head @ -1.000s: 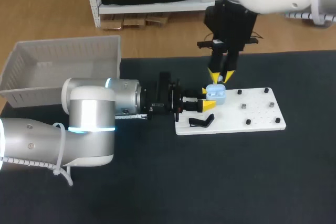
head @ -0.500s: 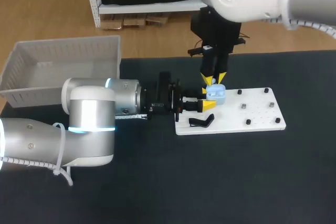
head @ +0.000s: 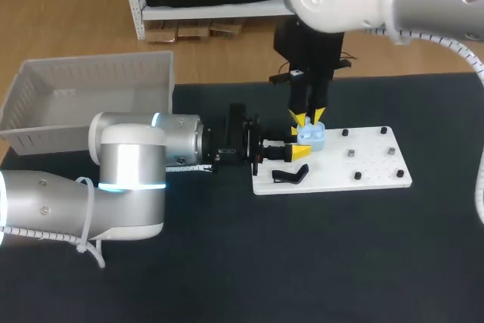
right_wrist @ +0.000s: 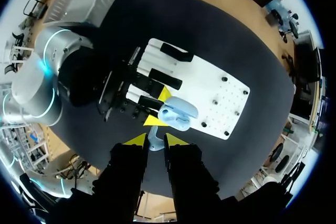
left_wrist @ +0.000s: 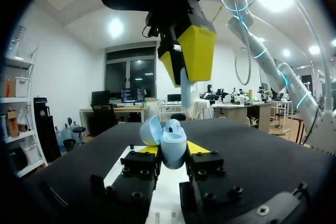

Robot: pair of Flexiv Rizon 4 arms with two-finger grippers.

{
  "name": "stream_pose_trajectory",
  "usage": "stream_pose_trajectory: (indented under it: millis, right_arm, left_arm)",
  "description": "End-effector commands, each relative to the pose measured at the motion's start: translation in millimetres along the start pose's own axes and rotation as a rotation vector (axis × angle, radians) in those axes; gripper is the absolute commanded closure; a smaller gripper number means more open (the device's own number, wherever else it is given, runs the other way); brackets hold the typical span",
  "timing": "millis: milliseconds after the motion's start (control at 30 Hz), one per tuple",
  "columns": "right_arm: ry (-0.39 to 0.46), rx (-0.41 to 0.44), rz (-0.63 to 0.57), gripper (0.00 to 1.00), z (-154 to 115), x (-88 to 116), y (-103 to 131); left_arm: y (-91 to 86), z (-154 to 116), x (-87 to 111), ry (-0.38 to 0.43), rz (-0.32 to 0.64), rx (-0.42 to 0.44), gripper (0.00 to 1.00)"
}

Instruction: Pick up each earbud case from the left stands, insert the matching earbuds, close the lid, and place the case in the box.

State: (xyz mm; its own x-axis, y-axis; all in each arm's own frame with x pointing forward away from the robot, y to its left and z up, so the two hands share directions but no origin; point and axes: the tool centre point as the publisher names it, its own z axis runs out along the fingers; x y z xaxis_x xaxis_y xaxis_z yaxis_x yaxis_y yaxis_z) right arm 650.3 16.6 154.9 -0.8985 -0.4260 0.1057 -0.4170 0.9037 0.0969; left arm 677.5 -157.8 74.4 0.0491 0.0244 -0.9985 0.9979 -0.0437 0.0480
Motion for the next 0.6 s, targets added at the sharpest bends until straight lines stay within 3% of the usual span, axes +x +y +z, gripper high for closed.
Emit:
stream_pose_trajectory:
  millis: [33, 600]
  right_arm:
    - [0.003, 0.003, 0.002, 1.0, 2.5, -1.6, 0.4]
    - [-0.001, 0.019, 0.008, 1.0, 7.6, -1.0, -0.7]
  left_arm:
    - [1.0, 0.4, 0.7, -0.001, 0.0, 0.001, 1.0]
    - [1.0, 0.4, 0.7, -0.001, 0.0, 0.001, 1.0]
